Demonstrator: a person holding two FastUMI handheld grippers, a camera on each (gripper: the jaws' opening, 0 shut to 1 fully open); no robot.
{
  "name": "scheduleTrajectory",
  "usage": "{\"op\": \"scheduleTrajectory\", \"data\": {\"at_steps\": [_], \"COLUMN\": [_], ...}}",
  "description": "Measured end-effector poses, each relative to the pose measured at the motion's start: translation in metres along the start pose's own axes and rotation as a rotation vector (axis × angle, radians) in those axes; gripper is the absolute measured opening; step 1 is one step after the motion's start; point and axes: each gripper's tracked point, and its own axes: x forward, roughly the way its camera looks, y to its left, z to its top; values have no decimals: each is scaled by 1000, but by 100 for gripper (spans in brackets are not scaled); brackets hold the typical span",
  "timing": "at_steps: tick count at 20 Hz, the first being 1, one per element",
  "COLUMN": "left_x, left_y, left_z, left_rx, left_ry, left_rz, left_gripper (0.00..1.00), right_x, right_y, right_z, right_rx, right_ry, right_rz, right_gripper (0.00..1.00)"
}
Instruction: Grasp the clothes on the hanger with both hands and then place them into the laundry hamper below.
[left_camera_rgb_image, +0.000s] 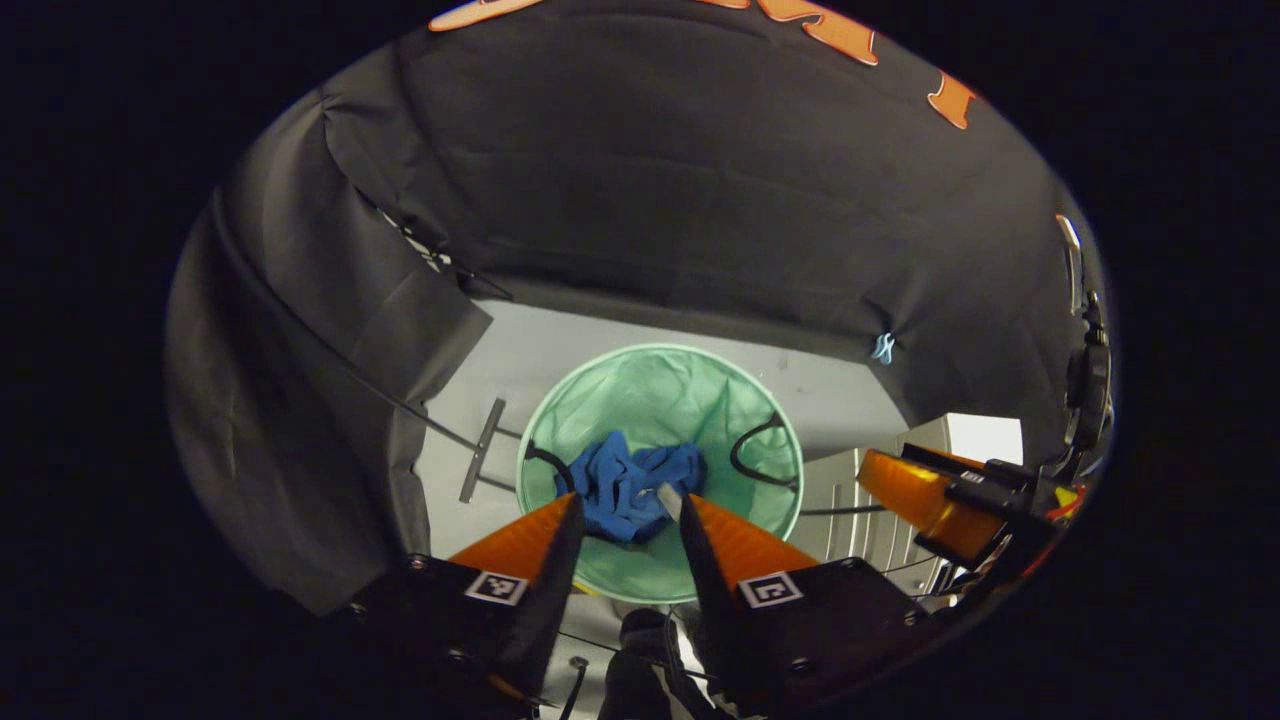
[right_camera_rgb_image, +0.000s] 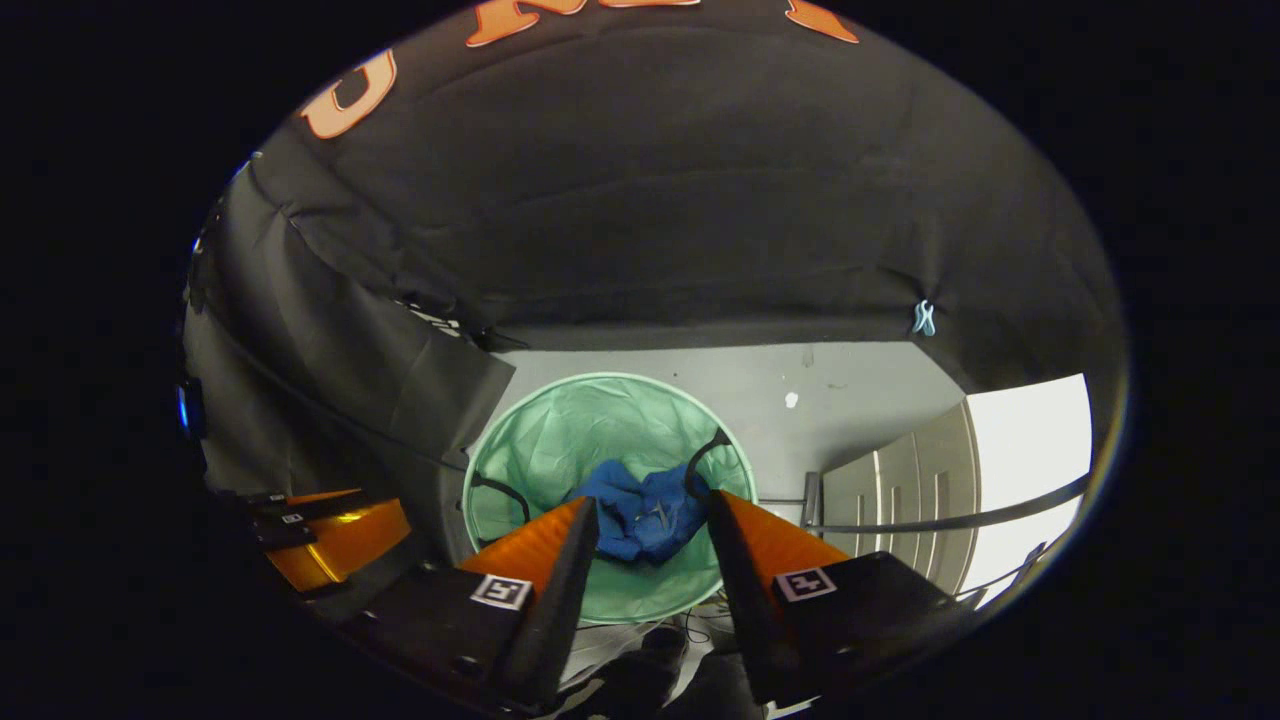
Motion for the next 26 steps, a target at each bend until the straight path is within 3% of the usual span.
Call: {"op": "scheduleTrajectory", "data": {"at_steps": [1,2,4,7,9,10,11,12,13,14,16,17,18,19,26], "left_x": [-1,-3,-5,-8,-15,-19,-22,-25,-28,-27,-29,-33,-37,-40,-67], "left_y": [-1,-4,-6,-7,-8,-10,-11,-12,-13,-14,-15,-17,-19,-22,-30], "left_z": [5,9,15,23,25,27,31,35,41,45,55,61,66,73,132], "left_rx": [4,7,14,34,45,49,53,55,55,53,44,38,33,28,28], "left_ry": [-27,-52,-91,-134,-161,-178,-199,-225,-253,-281,-333,-360,-389,-419,-670], "left_rz": [-1,-2,2,9,4,-4,-8,-8,-7,-5,-7,-8,-13,-21,-56], "left_gripper": [74,75,76,100,97,98,97,98,98,98,97,97,97,97,96], "right_x": [-9,-18,-33,-58,-75,-85,-96,-108,-120,-134,-160,-175,-189,-206,-292], "right_y": [0,-2,-3,-4,-2,-1,-1,1,2,2,-1,-1,-2,-1,14], "right_z": [3,7,11,16,19,23,28,34,41,48,62,70,77,87,138], "right_rx": [-5,-13,-29,-65,-81,-87,-92,-94,-97,-98,-100,-101,-108,-122,-159], "right_ry": [-19,-38,-66,-105,-137,-158,-185,-217,-251,-287,-352,-382,-412,-446,-634], "right_rz": [-3,-7,-4,-9,-6,-6,-6,-4,-3,-7,-13,-17,-18,-24,-36], "right_gripper": [80,87,93,99,99,92,99,92,92,99,99,92,92,99,98]}}
